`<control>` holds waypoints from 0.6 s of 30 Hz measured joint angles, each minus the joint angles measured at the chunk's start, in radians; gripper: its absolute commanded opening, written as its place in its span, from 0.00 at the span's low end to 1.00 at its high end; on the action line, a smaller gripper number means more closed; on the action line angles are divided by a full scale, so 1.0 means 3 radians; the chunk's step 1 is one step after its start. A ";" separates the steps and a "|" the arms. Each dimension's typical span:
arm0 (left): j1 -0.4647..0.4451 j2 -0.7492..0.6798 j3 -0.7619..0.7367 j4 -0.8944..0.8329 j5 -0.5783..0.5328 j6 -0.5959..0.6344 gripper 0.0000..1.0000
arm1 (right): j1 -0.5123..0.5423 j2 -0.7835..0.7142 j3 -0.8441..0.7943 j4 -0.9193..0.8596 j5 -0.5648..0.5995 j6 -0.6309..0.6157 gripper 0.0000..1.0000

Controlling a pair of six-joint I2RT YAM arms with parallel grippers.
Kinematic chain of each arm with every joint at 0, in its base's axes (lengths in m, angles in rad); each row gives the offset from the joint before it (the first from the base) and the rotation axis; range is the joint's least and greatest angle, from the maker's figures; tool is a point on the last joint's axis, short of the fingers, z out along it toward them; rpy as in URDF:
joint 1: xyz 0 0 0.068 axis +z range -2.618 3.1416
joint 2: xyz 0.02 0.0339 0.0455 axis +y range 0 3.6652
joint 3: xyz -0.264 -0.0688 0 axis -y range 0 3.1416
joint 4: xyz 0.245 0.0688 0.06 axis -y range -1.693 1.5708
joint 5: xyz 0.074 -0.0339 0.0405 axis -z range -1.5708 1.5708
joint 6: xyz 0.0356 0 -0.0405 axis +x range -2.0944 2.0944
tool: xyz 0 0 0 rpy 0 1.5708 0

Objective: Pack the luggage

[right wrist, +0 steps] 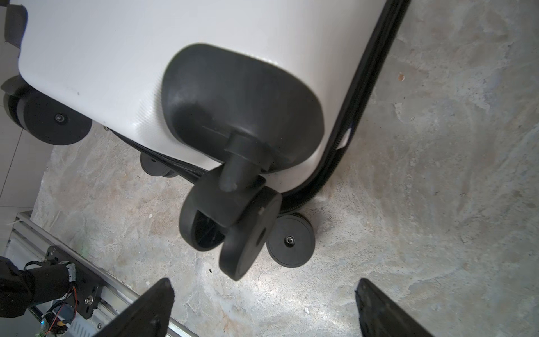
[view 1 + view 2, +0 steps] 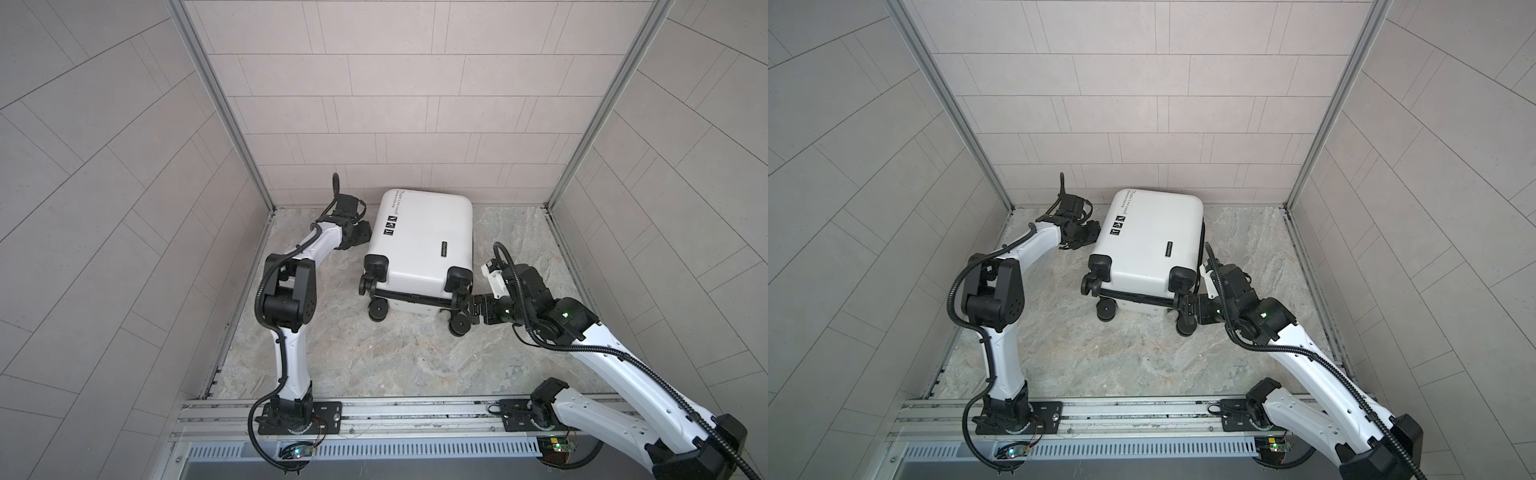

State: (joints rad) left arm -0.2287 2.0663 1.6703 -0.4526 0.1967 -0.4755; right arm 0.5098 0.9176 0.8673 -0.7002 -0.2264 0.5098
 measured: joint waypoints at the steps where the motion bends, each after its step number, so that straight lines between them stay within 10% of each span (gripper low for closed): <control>1: -0.0045 0.0036 0.0055 0.0010 0.0024 -0.0010 0.69 | 0.0000 0.0000 0.0000 0.0000 -0.0005 0.0015 0.99; 12: -0.0470 0.0249 0.0490 0.0188 0.0221 -0.0099 0.69 | -0.0001 0.0003 -0.0001 -0.0065 0.0084 0.0202 0.99; 18: -0.0483 -0.0518 -0.0373 0.0360 -0.0116 0.0020 0.69 | -0.0001 -0.0045 -0.0117 -0.0078 0.0221 0.0277 0.98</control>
State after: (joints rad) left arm -0.3737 1.9110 1.5585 -0.3447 0.1619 -0.4694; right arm 0.5095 0.9043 0.8322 -0.7235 -0.1600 0.5930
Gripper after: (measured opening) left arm 0.688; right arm 0.987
